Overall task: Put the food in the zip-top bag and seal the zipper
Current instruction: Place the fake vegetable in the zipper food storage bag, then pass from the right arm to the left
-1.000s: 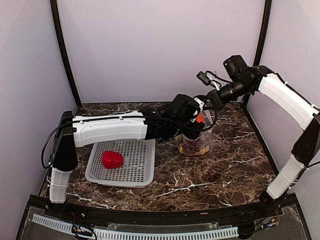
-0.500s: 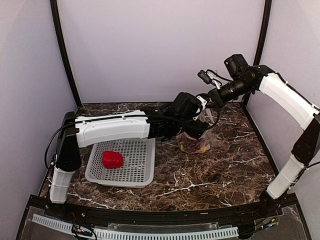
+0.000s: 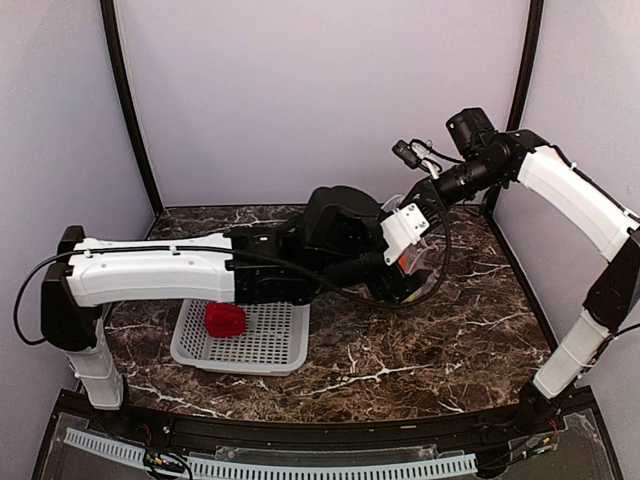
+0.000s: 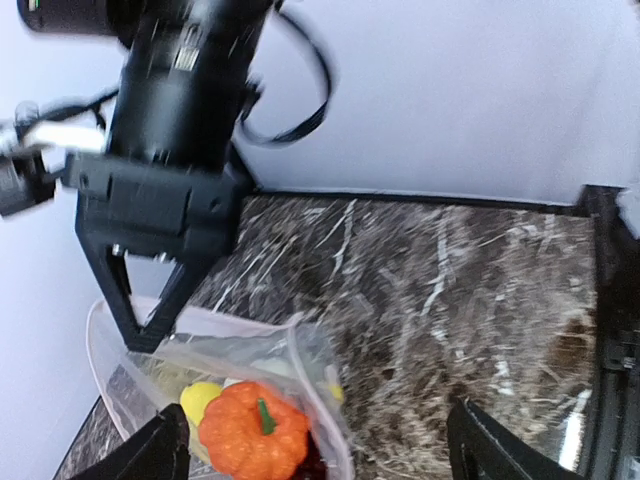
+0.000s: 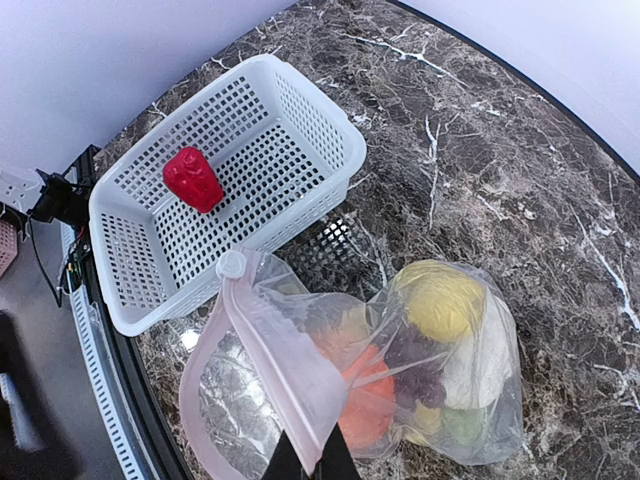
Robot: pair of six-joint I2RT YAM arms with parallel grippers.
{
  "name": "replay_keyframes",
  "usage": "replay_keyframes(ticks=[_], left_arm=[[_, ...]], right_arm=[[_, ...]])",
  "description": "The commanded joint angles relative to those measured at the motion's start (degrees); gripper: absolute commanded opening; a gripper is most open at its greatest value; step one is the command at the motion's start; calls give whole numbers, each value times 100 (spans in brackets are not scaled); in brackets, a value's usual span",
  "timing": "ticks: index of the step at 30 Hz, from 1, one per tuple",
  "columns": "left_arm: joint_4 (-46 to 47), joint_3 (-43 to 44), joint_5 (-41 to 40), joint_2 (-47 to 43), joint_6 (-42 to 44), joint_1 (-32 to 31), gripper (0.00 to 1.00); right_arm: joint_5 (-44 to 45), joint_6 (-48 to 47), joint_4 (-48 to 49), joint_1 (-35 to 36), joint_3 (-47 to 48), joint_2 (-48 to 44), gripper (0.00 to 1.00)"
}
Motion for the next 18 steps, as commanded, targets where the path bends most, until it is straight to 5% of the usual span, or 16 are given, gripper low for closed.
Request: replay_keyframes(ticks=[1,7,13,18], left_arm=[[57,-613,1517,-1159,785,-109,86],[-1610,-498,1769,-1251,1541,-110,75],[-3307,585,1410,-373,1598,47,68],[-3534,1121,1269,248,1551,189,67]], right_arm=[[-66,-105,185,46,-57,-235,0],[-188,-217,181,53,-245,-309,0],[-205,-232,87,61,-159,-318,0],[-180,-233,95,61,-216,-351,0]])
